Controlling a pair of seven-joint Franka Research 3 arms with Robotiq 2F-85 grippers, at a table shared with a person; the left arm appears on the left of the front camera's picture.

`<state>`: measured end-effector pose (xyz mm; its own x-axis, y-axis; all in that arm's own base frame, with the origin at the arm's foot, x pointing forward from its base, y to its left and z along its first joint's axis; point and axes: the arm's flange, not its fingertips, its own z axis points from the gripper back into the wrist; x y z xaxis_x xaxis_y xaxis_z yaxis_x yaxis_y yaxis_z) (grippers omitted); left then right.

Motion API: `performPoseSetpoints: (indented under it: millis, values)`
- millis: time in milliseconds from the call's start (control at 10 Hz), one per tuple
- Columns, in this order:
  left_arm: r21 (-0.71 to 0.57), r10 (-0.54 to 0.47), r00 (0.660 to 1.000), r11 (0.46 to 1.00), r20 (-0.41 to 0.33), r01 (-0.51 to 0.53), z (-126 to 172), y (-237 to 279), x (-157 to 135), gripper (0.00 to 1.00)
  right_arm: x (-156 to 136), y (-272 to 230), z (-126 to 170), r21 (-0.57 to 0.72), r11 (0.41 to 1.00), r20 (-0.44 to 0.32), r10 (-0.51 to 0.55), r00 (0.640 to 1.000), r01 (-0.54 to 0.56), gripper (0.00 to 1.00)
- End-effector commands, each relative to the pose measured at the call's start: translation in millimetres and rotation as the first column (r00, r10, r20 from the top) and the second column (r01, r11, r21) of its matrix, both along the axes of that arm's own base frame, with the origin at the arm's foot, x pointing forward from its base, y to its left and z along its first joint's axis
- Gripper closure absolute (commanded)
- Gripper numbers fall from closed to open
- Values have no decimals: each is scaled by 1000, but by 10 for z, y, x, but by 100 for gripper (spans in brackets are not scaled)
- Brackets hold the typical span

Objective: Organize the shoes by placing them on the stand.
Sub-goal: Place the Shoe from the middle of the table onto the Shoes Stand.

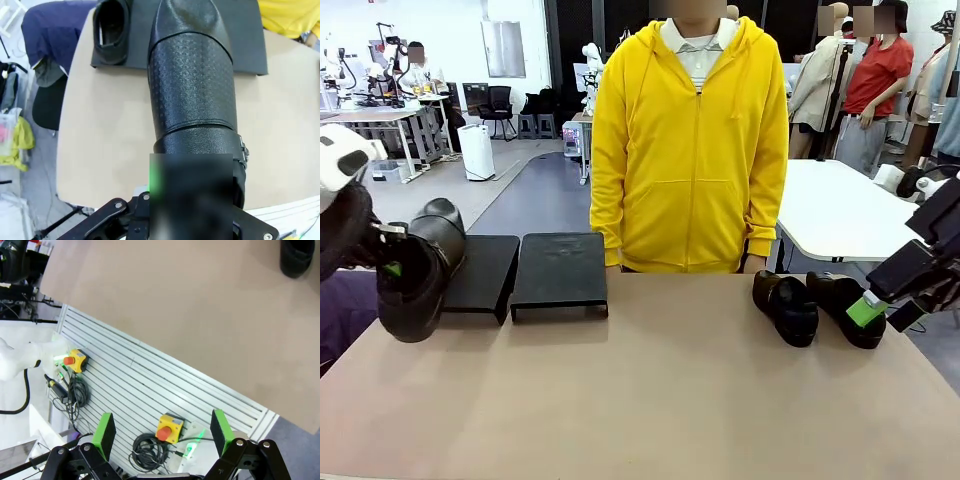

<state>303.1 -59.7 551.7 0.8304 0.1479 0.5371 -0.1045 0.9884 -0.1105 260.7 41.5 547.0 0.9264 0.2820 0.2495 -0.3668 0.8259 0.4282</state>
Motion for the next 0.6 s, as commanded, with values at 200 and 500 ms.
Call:
performPoseSetpoints:
  millis: [200,500]
  values:
    - [7,-13,1000,1000,-6,13,-21,-58,0,100,16,-5,38,10,1000,1,13,1000,-13,0]
    - [-116,-45,990,991,136,61,21,178,782,100,16,-5,38,10,1000,1,13,1000,-13,0]
